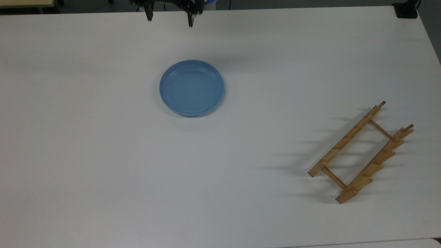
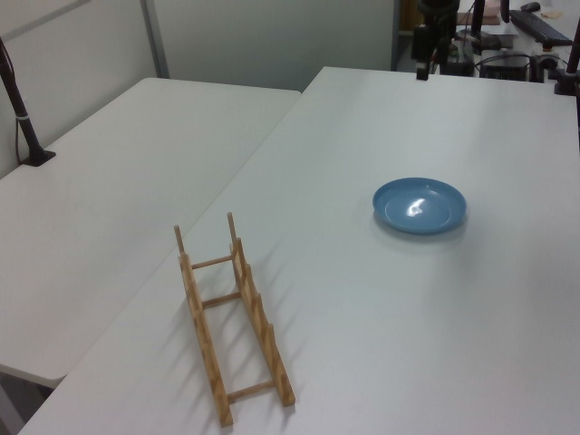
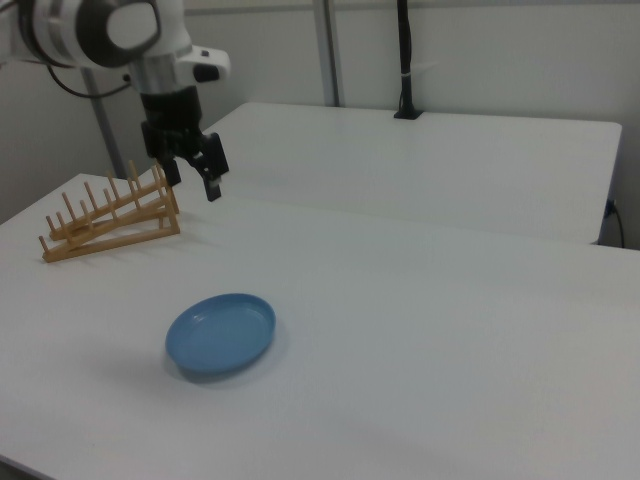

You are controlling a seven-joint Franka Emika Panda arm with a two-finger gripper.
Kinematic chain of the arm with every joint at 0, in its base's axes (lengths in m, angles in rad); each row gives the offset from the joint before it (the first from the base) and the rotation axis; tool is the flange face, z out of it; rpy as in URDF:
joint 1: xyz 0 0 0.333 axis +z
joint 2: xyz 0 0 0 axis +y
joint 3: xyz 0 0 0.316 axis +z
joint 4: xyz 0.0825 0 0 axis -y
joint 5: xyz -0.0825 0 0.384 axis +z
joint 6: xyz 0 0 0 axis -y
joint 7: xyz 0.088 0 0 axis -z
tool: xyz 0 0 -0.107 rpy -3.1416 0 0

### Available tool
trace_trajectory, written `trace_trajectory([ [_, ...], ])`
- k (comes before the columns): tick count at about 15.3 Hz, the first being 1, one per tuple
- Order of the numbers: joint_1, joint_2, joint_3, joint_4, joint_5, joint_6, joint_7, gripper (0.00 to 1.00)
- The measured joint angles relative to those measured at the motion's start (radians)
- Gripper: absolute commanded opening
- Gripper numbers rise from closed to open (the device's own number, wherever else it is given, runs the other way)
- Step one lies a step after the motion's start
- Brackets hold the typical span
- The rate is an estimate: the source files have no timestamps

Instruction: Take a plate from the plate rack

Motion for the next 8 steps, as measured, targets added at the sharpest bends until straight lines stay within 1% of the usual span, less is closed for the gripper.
trace_trajectory([
  [2,0.078,-0.033,-0.080,0.000,0.000,-0.011,0.000,1.00],
  [4,0.122,-0.049,-0.140,0.000,0.000,-0.008,-0.004,1.00],
  [6,0.130,-0.052,-0.168,0.001,0.000,0.008,-0.037,1.00],
  [8,0.130,-0.049,-0.177,0.001,0.000,0.019,-0.063,1.00],
])
